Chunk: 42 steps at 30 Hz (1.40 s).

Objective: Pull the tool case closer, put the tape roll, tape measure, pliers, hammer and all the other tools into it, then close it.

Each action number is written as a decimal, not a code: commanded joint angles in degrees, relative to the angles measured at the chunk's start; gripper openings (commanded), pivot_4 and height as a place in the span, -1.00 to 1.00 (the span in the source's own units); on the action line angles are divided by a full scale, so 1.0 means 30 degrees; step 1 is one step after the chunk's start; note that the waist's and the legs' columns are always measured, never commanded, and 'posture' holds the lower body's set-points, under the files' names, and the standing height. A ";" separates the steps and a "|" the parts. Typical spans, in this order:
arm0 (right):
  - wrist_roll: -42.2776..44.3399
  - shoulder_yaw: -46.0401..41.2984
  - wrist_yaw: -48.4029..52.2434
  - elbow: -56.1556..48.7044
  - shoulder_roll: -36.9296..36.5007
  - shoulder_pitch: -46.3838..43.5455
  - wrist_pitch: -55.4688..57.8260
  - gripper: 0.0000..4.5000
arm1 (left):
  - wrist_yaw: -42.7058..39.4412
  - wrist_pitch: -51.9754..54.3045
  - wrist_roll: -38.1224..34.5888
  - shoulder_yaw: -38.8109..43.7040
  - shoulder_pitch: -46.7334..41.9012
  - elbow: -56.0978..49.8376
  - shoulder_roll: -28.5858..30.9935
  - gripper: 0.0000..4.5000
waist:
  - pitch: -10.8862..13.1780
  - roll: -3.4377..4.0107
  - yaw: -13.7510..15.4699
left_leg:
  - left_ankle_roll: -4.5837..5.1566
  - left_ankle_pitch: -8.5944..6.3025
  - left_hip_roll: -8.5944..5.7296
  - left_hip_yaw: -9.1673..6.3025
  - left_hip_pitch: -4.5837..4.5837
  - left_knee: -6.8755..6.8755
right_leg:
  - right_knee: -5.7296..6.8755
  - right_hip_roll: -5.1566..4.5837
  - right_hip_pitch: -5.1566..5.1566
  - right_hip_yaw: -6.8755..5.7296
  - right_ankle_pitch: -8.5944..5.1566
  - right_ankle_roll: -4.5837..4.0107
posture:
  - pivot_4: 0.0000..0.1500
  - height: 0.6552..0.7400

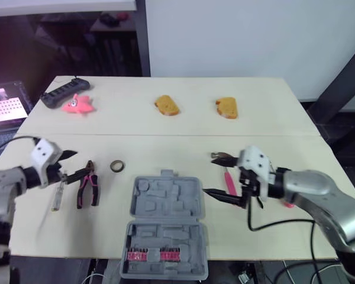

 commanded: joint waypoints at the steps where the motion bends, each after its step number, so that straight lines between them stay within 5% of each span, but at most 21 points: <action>1: -0.1270 0.2390 -0.0265 -0.0084 0.0509 -0.1822 0.0775 1.00 | -0.3453 -0.2607 0.2848 -0.3211 -0.3657 0.3356 -0.0033 0.98 | -0.0001 0.0004 0.0034 | -0.0009 0.0005 0.0000 -0.0002 0.0011 0.0007 | 0.0004 0.0000 0.0016 -0.0002 -0.0002 -0.0003 | 1.00 1.00; 9: -0.2493 0.3652 -0.0852 0.0569 0.1622 -0.3347 0.1105 1.00 | -0.3171 -0.5976 0.6545 -0.6049 -0.8674 1.0757 -0.2085 0.98 | -0.0001 0.0002 -0.0232 | 0.0073 -0.0039 -0.0001 -0.0014 -0.0024 0.0017 | 0.0011 0.0003 -0.0024 -0.0008 -0.0001 0.0003 | 1.00 1.00; 23: -0.2639 0.3114 -0.2482 -0.1074 0.2180 -0.2368 0.2716 1.00 | -0.0864 -0.6609 0.8716 -0.6270 -0.9379 1.3283 -0.3531 0.98 | -0.0002 0.0000 -0.0461 | 0.0114 -0.0058 -0.0001 -0.0067 -0.0066 0.0052 | 0.0058 0.0002 -0.0038 -0.0039 0.0002 0.0006 | 1.00 1.00; 26: -0.2673 0.3163 -0.2608 -0.1104 0.2223 -0.2368 0.2859 1.00 | -0.0290 -0.6578 0.8789 -0.6105 -0.9395 1.3368 -0.3681 0.65 | -0.0002 0.0000 -0.0462 | 0.0113 -0.0058 -0.0001 -0.0068 -0.0070 0.0054 | 0.0057 0.0001 -0.0038 -0.0039 0.0002 0.0006 | 1.00 1.00; 33: -0.2714 0.3384 -0.2849 -0.1109 0.2463 -0.2353 0.2912 1.00 | 0.0354 -0.6759 0.8736 -0.5873 -0.9419 1.3411 -0.3591 -0.95 | -0.0002 0.0000 -0.0466 | 0.0113 -0.0058 -0.0001 -0.0073 -0.0067 0.0052 | 0.0058 0.0002 -0.0039 -0.0042 0.0002 0.0006 | 1.00 1.00; 42: -0.2996 0.3706 -0.2876 -0.0831 0.2594 -0.2468 0.2848 1.00 | -0.1752 -0.7771 0.7581 -0.4940 -1.0028 1.2763 -0.3089 -1.00 | -0.0002 0.0000 -0.0469 | 0.0112 -0.0057 -0.0001 -0.0076 -0.0067 0.0052 | 0.0059 0.0002 -0.0038 -0.0051 0.0002 0.0006 | 1.00 1.00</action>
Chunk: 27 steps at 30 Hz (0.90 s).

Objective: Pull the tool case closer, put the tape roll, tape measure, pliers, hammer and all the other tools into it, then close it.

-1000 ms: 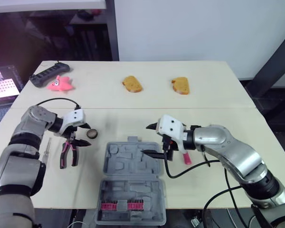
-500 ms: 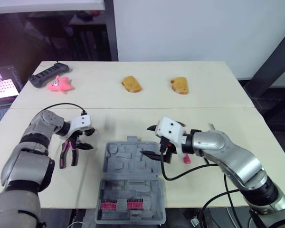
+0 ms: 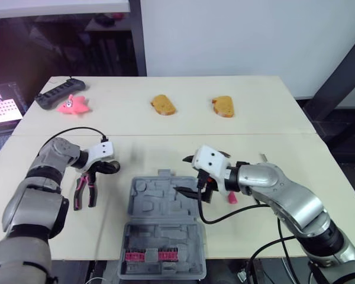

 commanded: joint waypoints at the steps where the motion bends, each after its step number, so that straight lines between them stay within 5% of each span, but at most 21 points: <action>1: -0.0162 -0.0089 -0.0087 -0.0459 0.0121 -0.0165 -0.0117 1.00 | -0.2466 -0.0875 -0.1258 0.1087 -0.0973 -0.0914 0.0673 -1.00 | 0.0000 0.0000 0.0011 | -0.0001 0.0001 0.0000 -0.0002 -0.0002 0.0000 | 0.0000 0.0000 0.0000 -0.0004 0.0000 0.0000 | 1.00 1.00; 6: -0.0365 0.0079 -0.0196 -0.0434 0.0209 -0.0008 -0.0095 1.00 | -0.5763 -0.1665 -0.3305 0.0071 -0.0794 -0.3714 0.1237 -1.00 | 0.0000 0.0000 0.0015 | -0.0010 0.0005 0.0000 -0.0004 -0.0007 0.0000 | -0.0002 -0.0005 0.0003 -0.0008 0.0000 0.0000 | 1.00 1.00; 14: -0.0694 0.0327 -0.0549 -0.0380 0.0603 0.0169 -0.0060 1.00 | -0.5879 0.0567 -0.7416 -0.3917 0.2197 -1.1828 0.2409 -1.00 | 0.0001 0.0004 -0.0010 | -0.0009 0.0005 0.0006 -0.0010 0.0000 -0.0003 | 0.0007 -0.0004 0.0003 -0.0004 -0.0001 -0.0001 | 1.00 1.00; 27: -0.0715 0.0167 -0.1110 -0.0810 0.0809 0.0282 0.0731 1.00 | -0.5776 0.0131 -0.6006 -0.3741 0.4127 -1.2328 0.0959 -1.00 | 0.0000 0.0006 0.0010 | -0.0008 0.0005 0.0004 -0.0009 0.0004 0.0006 | 0.0010 0.0000 0.0007 -0.0007 -0.0002 -0.0003 | 1.00 1.00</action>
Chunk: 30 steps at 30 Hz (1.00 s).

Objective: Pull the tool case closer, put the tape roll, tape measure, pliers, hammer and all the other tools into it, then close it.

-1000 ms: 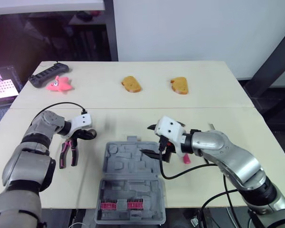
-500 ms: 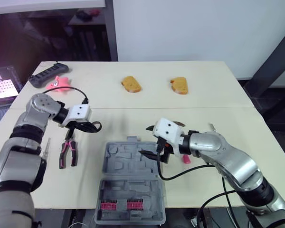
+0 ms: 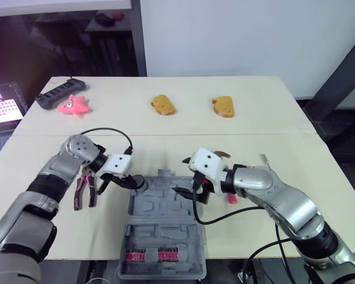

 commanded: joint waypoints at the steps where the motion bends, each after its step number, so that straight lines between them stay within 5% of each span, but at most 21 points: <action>1: 0.0032 -0.0378 -0.0247 -0.0867 0.0179 0.0033 0.0195 1.00 | 0.0089 -0.0856 0.0733 0.0385 0.0146 0.0769 -0.0304 -1.00 | 0.0000 0.0000 -0.0004 | 0.0000 0.0000 0.0000 0.0000 0.0000 0.0001 | 0.0000 0.0000 0.0000 0.0000 0.0000 0.0000 | 1.00 1.00; 22: 0.0214 -0.0549 -0.0491 -0.1198 0.0334 -0.0099 0.0936 1.00 | 0.0325 -0.1056 0.2092 0.1215 0.0076 0.1995 -0.1090 -1.00 | -0.0001 0.0001 -0.0007 | 0.0001 -0.0001 0.0000 -0.0001 0.0046 -0.0005 | 0.0000 0.0001 0.0038 0.0001 0.0000 -0.0001 | 1.00 1.00; 25: 0.0209 -0.0578 -0.0468 -0.1220 0.0291 -0.0061 0.0924 1.00 | 0.0404 -0.1020 0.2023 0.1417 0.0096 0.1910 -0.1186 -0.53 | -0.0001 0.0001 0.0001 | 0.0001 0.0000 0.0000 0.0000 0.0056 -0.0004 | -0.0002 0.0001 0.0055 0.0000 -0.0001 -0.0001 | 1.00 1.00; 30: 0.0220 -0.0586 -0.0416 -0.1196 0.0263 -0.0025 0.0861 1.00 | 0.0194 -0.0636 0.1685 0.1771 0.0031 0.1478 -0.1197 0.59 | 0.0000 0.0000 -0.0004 | 0.0001 -0.0001 0.0000 -0.0001 0.0054 -0.0004 | -0.0002 0.0001 0.0052 0.0001 -0.0001 0.0000 | 1.00 1.00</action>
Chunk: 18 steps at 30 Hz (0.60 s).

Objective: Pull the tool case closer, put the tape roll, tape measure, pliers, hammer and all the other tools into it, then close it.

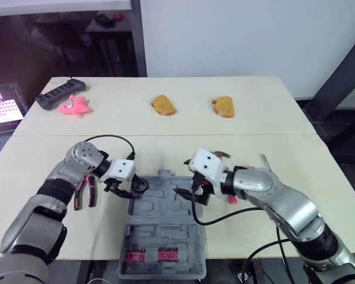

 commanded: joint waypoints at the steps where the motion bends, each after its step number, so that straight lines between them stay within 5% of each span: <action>1: 0.0175 -0.0557 0.0029 -0.0731 0.0095 -0.0117 -0.0208 1.00 | -0.0315 0.0476 -0.0356 0.0664 -0.0295 -0.0592 0.0210 0.59 | 0.0000 0.0000 -0.0006 | 0.0000 0.0000 0.0000 0.0001 0.0000 0.0000 | 0.0000 0.0000 0.0000 0.0000 0.0000 0.0000 | 1.00 1.00; 14: 0.0050 -0.0550 -0.0009 -0.0548 0.0158 0.0122 -0.0431 1.00 | 0.0464 0.3822 -0.2237 0.2813 0.0365 -0.1880 0.0433 0.59 | 0.0000 0.0000 -0.0007 | 0.0000 0.0000 0.0001 0.0000 0.0000 0.0000 | -0.0001 0.0000 0.0000 0.0000 0.0000 0.0000 | 1.00 1.00; 18: 0.0018 -0.0514 -0.0033 -0.0499 0.0177 0.0145 -0.0449 1.00 | 0.1002 0.4267 -0.2450 0.3424 0.0816 -0.1833 0.0134 0.00 | 0.0000 0.0000 -0.0009 | 0.0000 0.0000 0.0000 -0.0001 0.0000 0.0000 | -0.0001 -0.0001 0.0001 0.0000 0.0000 0.0000 | 1.00 1.00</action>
